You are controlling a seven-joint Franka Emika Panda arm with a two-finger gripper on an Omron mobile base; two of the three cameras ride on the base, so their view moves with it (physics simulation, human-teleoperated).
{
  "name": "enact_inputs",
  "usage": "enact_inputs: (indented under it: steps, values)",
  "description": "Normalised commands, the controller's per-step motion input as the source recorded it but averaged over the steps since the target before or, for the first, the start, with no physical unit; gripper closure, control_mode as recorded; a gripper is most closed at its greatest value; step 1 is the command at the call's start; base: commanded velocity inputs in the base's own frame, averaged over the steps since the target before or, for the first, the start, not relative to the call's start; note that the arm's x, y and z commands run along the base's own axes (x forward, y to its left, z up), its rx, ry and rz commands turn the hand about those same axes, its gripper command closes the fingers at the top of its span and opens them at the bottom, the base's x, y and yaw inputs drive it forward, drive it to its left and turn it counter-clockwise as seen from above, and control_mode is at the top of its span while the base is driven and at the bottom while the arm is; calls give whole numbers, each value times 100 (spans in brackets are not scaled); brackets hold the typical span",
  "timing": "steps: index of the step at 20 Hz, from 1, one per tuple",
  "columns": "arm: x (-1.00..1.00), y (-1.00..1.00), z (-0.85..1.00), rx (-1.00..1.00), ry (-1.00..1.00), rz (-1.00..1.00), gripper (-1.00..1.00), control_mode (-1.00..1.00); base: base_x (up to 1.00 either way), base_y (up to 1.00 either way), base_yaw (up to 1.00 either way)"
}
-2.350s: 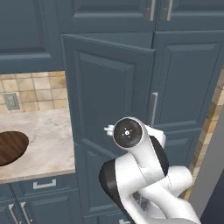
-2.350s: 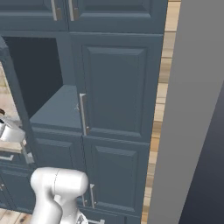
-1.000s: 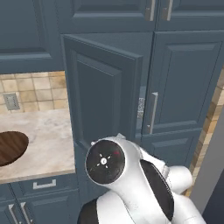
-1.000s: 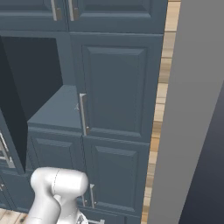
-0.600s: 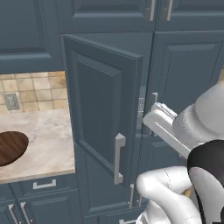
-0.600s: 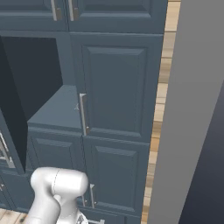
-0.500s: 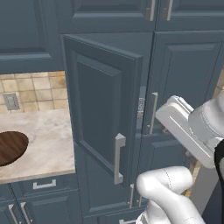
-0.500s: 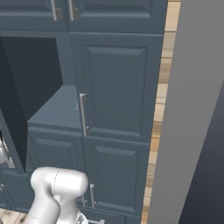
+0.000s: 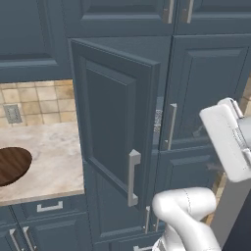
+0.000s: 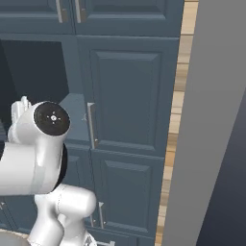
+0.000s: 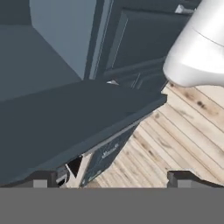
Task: Open the cabinet and setup a tea strainer by placing it in the bowl upright.
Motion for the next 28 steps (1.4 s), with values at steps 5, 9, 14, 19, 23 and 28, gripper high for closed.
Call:
enact_inputs:
  steps: [5, 9, 14, 19, 23, 28]
  values:
    - [48, 16, -3, 17, 14, 9, -100, -100, 0, 0, 0]
    - [33, 3, -6, 0, 0, 11, -100, -100, 0, 0, 0]
    - [27, 20, -18, -1, 0, 9, -100, -100, 0, 0, 0]
    - [20, 34, -13, -4, -4, 7, -100, -100, 0, 0, 0]
    - [27, 44, -8, -2, -6, 3, -100, -100, 0, 0, 0]
    - [28, 31, -2, 0, -4, 2, -100, -100, 0, 0, 0]
